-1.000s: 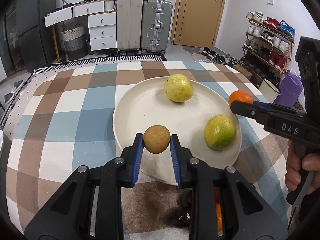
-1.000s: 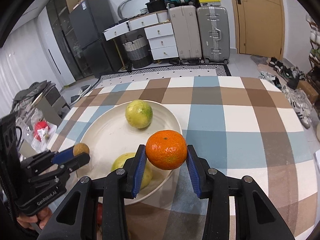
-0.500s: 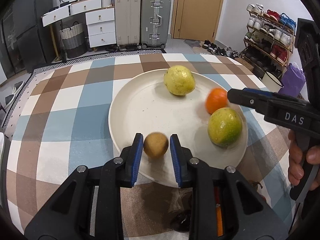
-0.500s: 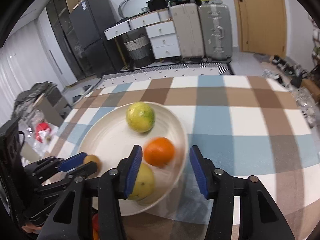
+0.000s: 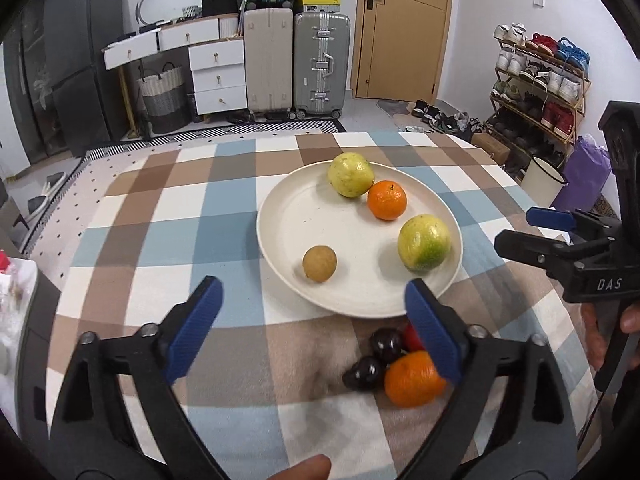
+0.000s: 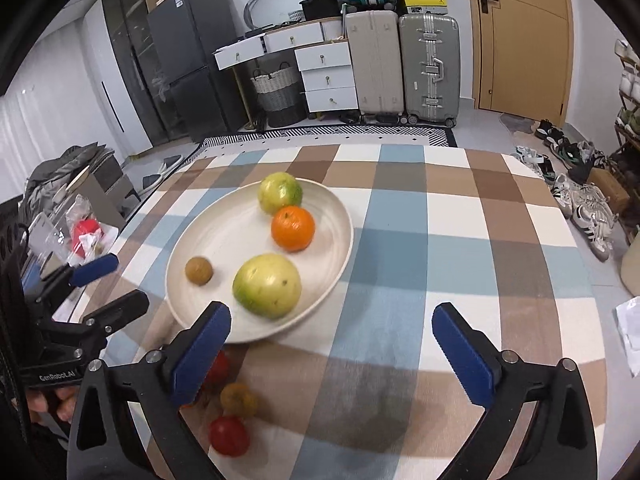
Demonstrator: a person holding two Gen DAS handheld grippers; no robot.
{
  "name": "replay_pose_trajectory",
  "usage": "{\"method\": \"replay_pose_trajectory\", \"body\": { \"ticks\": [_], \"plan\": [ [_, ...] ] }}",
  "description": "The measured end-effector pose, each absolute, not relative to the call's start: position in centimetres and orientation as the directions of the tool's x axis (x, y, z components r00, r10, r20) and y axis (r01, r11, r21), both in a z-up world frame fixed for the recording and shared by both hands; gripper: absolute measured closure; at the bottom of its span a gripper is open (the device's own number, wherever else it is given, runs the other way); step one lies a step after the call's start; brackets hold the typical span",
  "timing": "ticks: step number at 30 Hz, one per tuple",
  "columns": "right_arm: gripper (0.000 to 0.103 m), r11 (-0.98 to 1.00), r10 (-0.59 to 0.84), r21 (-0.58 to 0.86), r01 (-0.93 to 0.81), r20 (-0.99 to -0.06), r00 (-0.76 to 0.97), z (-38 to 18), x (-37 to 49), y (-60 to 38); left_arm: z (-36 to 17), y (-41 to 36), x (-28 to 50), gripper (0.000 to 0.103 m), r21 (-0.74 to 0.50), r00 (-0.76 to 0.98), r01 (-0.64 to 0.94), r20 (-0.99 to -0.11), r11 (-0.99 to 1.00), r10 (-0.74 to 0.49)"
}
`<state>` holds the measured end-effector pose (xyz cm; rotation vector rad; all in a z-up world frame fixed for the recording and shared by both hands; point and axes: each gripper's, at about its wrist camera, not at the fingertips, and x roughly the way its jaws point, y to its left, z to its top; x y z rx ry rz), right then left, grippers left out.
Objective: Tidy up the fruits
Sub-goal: 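Withdraw both grippers back toward the remaining fruits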
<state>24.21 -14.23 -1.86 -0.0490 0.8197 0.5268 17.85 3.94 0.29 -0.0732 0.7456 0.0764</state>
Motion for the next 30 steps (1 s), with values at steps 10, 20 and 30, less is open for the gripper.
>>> {"method": "replay_pose_trajectory", "body": {
  "ticks": [10, 20, 30],
  "plan": [
    [0.000, 0.848, 0.439, 0.141, -0.511, -0.728, 0.527, -1.8, 19.0, -14.5, 1.4, 3.7, 12.9, 0.000, -0.064, 0.744, -0.125, -0.667, 0.990, 0.051],
    [0.000, 0.843, 0.421, 0.135, -0.521, -0.768, 0.482, -3.9, 16.8, -14.4, -0.3, 3.0, 11.1, 0.000, -0.075, 0.712, -0.121, -0.701, 0.990, 0.034],
    [0.001, 0.836, 0.374, 0.086, -0.542, -0.812, 0.448, -6.2, 16.0, -13.2, -2.2, 2.0, 11.1, 0.000, -0.090, 0.678, -0.108, -0.735, 0.990, 0.008]
  ]
}}
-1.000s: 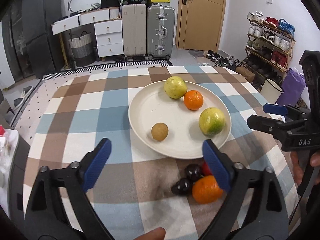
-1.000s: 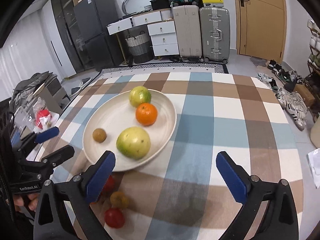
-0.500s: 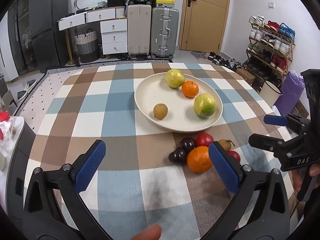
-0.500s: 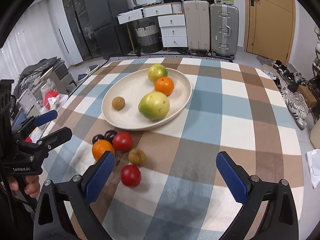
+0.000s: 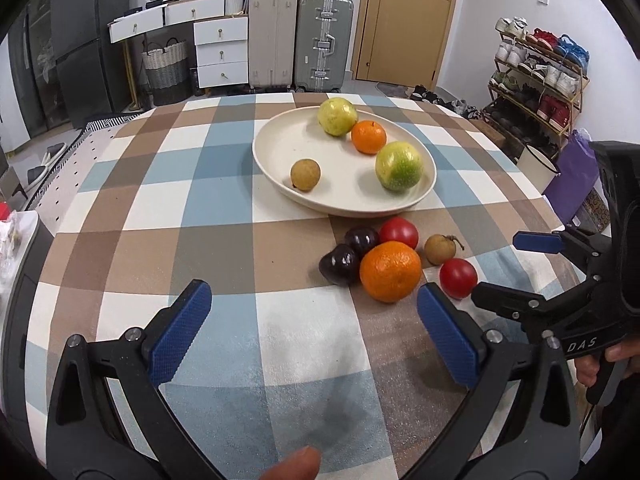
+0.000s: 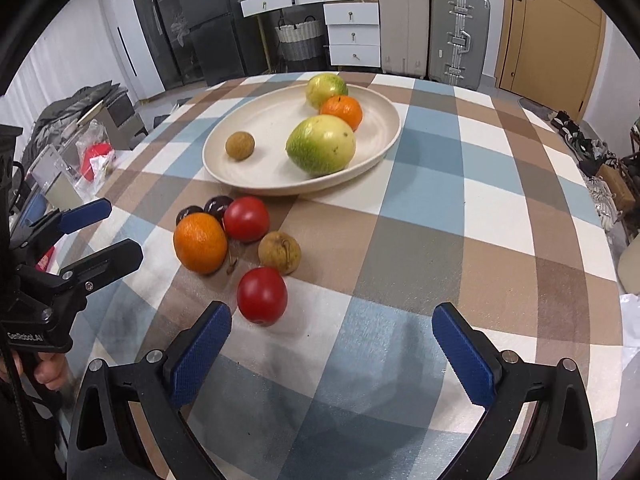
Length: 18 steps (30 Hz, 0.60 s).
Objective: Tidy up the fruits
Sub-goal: 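Withdraw both grippers back toward the remaining fruits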
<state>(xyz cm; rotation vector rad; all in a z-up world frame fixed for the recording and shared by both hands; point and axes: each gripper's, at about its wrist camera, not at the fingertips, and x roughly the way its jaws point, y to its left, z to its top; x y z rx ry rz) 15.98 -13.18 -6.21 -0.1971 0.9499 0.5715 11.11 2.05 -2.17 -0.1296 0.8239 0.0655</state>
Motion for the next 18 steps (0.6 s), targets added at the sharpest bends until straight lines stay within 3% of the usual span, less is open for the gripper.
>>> {"method": "replay_pose_trajectory", "body": {
  "ticks": [9, 18],
  "plan": [
    [0.002, 0.810, 0.366, 0.043, -0.585, -0.816, 0.448, -6.9, 15.7, -11.4, -3.2, 1.6, 11.7, 0.000, -0.076, 0.664, -0.103, -0.748, 0.992, 0.011],
    [0.017, 0.792, 0.358, 0.017, -0.611, -0.823, 0.441, -7.6, 15.6, -10.2, -3.7, 1.7, 12.1, 0.002, -0.088, 0.661, -0.091, -0.750, 0.992, -0.006]
  ]
}}
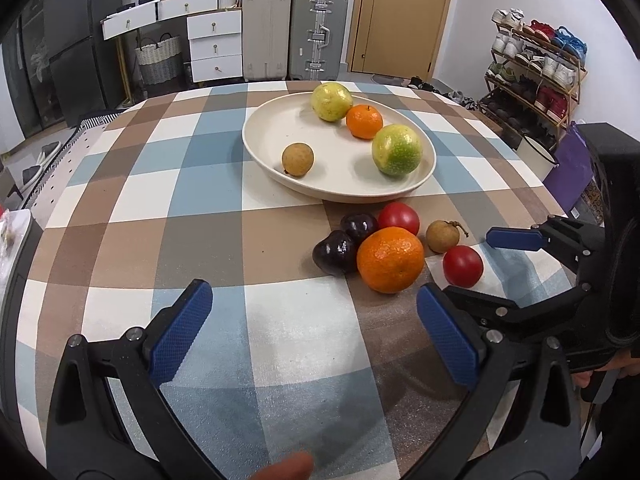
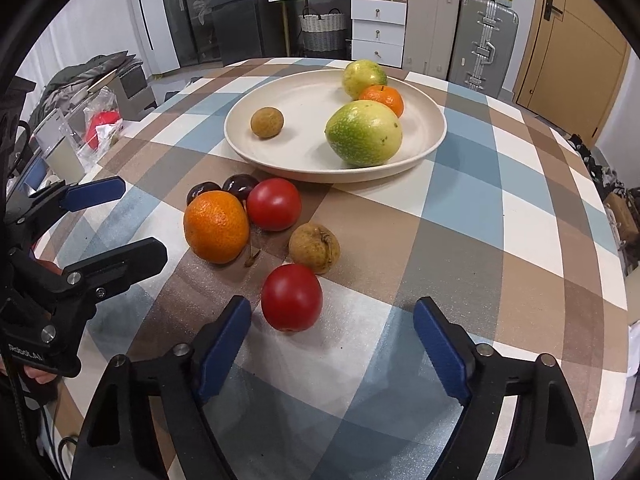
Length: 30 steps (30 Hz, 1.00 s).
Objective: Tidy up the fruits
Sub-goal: 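Withdraw both grippers back toward the remaining fruits, then grasp the red tomato with the right gripper while the left grasps the large orange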
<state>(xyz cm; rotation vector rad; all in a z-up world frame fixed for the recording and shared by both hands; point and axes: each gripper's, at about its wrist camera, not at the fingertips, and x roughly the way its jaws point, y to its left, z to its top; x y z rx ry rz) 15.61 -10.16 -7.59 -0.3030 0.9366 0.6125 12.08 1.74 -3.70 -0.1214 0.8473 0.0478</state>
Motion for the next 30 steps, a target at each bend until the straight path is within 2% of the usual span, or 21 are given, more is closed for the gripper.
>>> {"method": "replay_pose_trajectory", "body": {
  "ticks": [6, 9, 18, 24, 28, 30],
  "plan": [
    [0.023, 0.802, 0.344, 0.000, -0.598, -0.818, 0.461, -7.5, 15.8, -10.3, -4.1, 1.3, 12.4, 0.006, -0.081, 0.656, -0.063, -0.754, 0.995, -0.020],
    [0.030, 0.798, 0.348, -0.008, -0.603, -0.811, 0.470, -7.5, 15.7, -10.3, -4.2, 1.0, 12.5, 0.009, -0.072, 0.654, -0.056, -0.757, 0.996, -0.018],
    [0.041, 0.776, 0.369, -0.009, -0.631, -0.805, 0.465, -7.4, 15.2, -10.0, -4.4, 0.7, 12.8, 0.013, -0.073, 0.650, -0.044, -0.759, 0.996, -0.028],
    [0.058, 0.750, 0.391, -0.009, -0.662, -0.800, 0.455, -7.3, 14.7, -9.6, -4.4, 0.4, 12.8, 0.017, -0.075, 0.649, -0.025, -0.760, 0.997, -0.041],
    [0.074, 0.736, 0.403, -0.008, -0.677, -0.798, 0.448, -7.2, 14.1, -9.5, -4.3, 0.3, 12.7, 0.022, -0.078, 0.650, -0.014, -0.758, 0.997, -0.050],
    [0.075, 0.737, 0.413, -0.002, -0.676, -0.791, 0.452, -7.1, 13.8, -9.7, -4.2, 0.1, 12.8, 0.024, -0.078, 0.652, 0.001, -0.756, 0.997, -0.060]
  ]
}}
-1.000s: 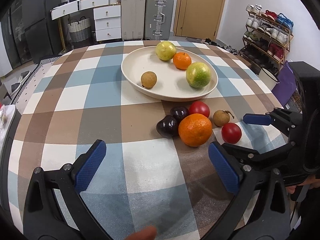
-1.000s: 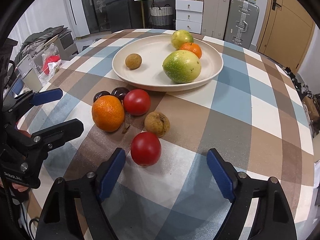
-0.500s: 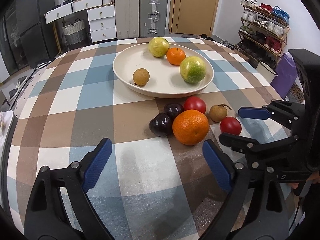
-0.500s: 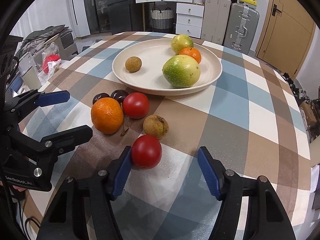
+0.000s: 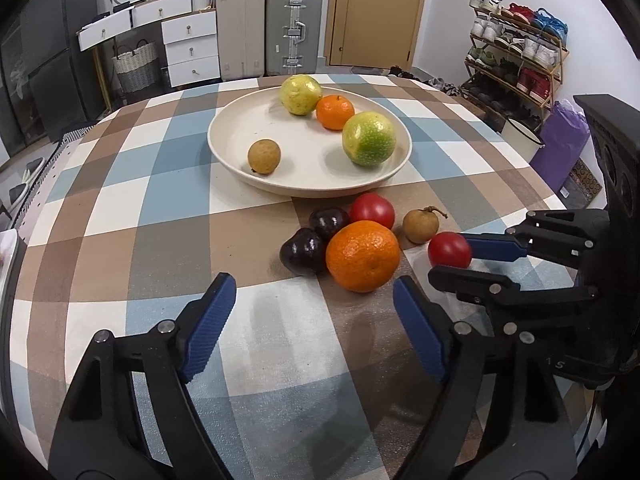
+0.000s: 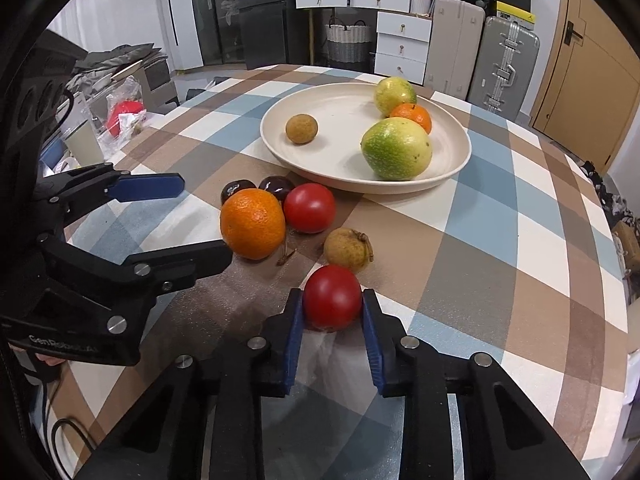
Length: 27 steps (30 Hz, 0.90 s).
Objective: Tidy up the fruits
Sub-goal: 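Grasp the red tomato with the right gripper while the left grasps the large orange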
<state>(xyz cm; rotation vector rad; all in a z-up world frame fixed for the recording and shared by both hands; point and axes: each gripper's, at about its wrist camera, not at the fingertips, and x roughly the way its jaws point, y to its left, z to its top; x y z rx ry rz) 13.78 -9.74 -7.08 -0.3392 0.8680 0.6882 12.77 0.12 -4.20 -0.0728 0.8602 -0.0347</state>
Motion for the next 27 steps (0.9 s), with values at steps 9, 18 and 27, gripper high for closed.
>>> {"method": "replay_pose_trajectory", "body": {
  "ticks": [9, 18, 27],
  "plan": [
    [0.075, 0.767, 0.477, 0.116, -0.630, -0.761, 0.440, -6.4, 14.1, -12.6, -4.1, -1.4, 13.2, 0.030, -0.079, 0.650, 0.071, -0.752, 0.994, -0.106],
    [0.075, 0.780, 0.493, 0.157, -0.606, -0.750, 0.440, -6.4, 14.4, -14.0, -4.3, -2.0, 13.8, 0.045, -0.097, 0.640, 0.102, -0.756, 0.990, -0.140],
    [0.075, 0.776, 0.490, 0.146, -0.614, -0.752, 0.440, -6.6, 14.3, -13.9, -4.1, -2.0, 14.3, 0.045, -0.066, 0.653, 0.078, -0.750, 0.995, -0.101]
  ]
}}
